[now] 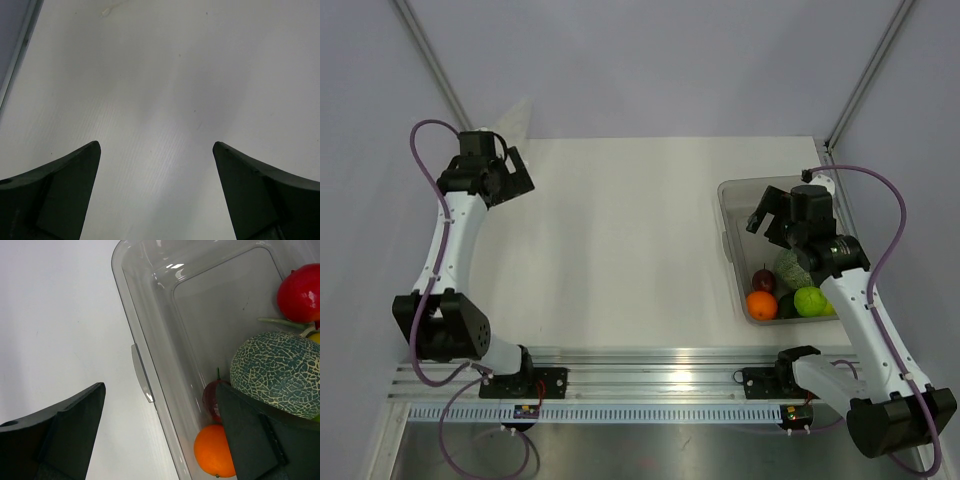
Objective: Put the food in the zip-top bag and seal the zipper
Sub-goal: Pick up the zipper food storage bag at the corner of the board.
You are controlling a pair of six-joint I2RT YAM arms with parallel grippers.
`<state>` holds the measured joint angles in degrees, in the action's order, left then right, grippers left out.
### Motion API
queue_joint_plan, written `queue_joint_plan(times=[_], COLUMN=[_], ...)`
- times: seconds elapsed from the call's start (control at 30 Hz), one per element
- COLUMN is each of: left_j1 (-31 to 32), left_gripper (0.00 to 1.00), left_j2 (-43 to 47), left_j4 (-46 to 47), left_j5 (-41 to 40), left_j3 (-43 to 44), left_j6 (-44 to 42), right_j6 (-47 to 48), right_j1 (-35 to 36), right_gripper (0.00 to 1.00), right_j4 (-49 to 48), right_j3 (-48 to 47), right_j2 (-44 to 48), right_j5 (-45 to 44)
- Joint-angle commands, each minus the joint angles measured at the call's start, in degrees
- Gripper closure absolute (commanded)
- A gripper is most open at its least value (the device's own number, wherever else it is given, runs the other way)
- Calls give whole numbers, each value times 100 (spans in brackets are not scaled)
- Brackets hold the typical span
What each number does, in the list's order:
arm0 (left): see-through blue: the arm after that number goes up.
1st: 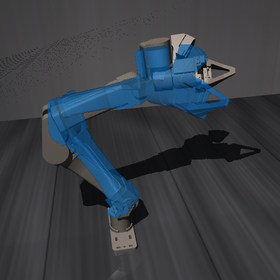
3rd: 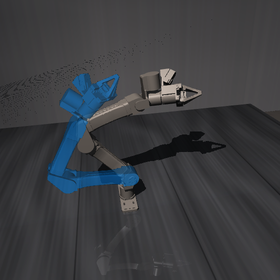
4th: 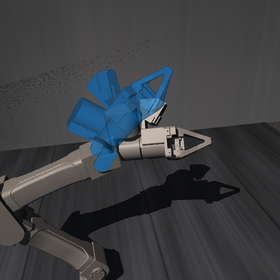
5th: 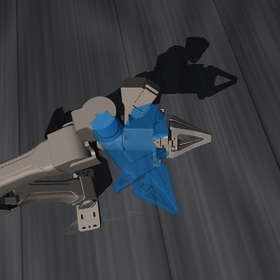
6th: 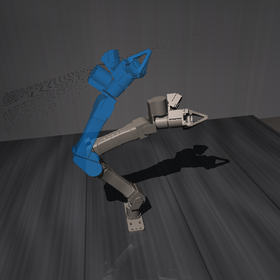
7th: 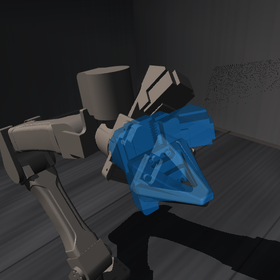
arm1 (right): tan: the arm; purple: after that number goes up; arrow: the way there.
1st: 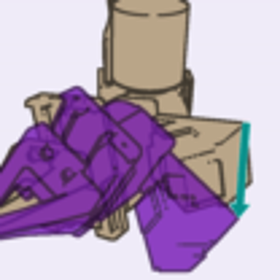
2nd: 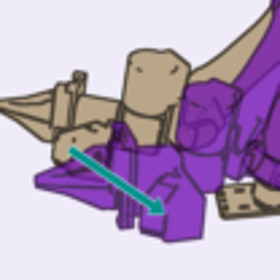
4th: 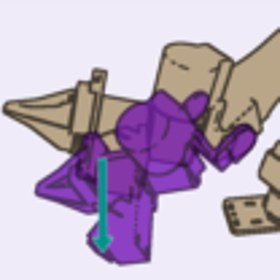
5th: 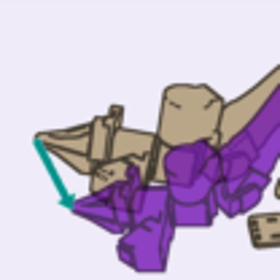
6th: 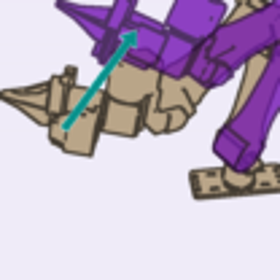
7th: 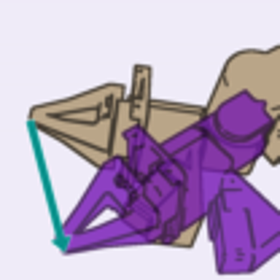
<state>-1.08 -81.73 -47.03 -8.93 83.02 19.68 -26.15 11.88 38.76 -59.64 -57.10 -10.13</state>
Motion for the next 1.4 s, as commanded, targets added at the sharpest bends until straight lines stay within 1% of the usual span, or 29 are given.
queue_joint_plan(times=[0.0, 0.03, 0.13, 0.37, 0.4, 0.43, 0.57, 0.67, 0.77, 0.9, 0.93, 1.0, 1.03, 1.13, 1.17, 1.23, 1.27, 1.3, 1.37], left_j1=[-506, -638, -709, -788, -797, -806, -815, -815, -815, -823, -815, -823, -823, -815, -815, -823, -823, -815, -815], left_gripper=[1, 1, 1, 1, 1, 1, 1, 1, 4, 17, 25, 34, 44, 63, 74, 84, 93, 100, 100], left_j2=[-465, -762, -1098, -2100, -2362, -2486, -3137, -3550, -3771, -3929, -3955, -3982, -3991, -4070, -4087, -4035, -4000, -3921, -3824], left_j4=[414, 413, 527, 721, 791, 809, 791, 791, 923, 1265, 1309, 1441, 1468, 1442, 1416, 1407, 1398, 1372, 1310], left_j5=[619, 794, 840, 858, 858, 858, 709, 664, 699, 796, 848, 858, 849, 858, 858, 1014, 1051, 1095, 1253], left_j3=[581, 696, 1101, 2261, 2393, 2690, 3341, 3693, 3756, 3738, 3756, 3756, 3791, 3975, 4002, 4002, 3976, 3959, 3889], left_j6=[-61, -78, -228, -474, -544, -588, -755, -817, -808, -747, -729, -711, -703, -738, -738, -720, -720, -711, -685], right_j6=[-92, -101, -127, -39, -22, 5, 22, -4, -39, -65, -83, -83, -83, -92, -92, -118, -136, -136, -171], right_j1=[-1, -1, -1, -1, -1, -1, -1, 7, -1, -1, -1, -1, -1, -1, 7, -1, -1, -1, -1], right_gripper=[0, 1, 1, 1, 1, 1, 0, 1, 1, 1, 1, 1, 0, 1, 0, 1, 1, 0, 1], right_j4=[-97, -106, -185, -255, -264, -264, -281, -334, -430, -510, -519, -536, -554, -580, -598, -607, -598, -598, -598], right_j3=[-66, -57, 5, -83, -101, -127, -145, -101, -39, -22, -22, -13, -4, 66, 75, 110, 119, 128, 145], right_j2=[41, 50, 59, -126, -152, -187, -284, -372, -486, -697, -767, -811, -837, -847, -838, -829, -820, -820, -785], right_j5=[-104, -34, 125, 310, 336, 345, 424, 503, 582, 688, 723, 741, 741, 714, 697, 697, 697, 705, 732])
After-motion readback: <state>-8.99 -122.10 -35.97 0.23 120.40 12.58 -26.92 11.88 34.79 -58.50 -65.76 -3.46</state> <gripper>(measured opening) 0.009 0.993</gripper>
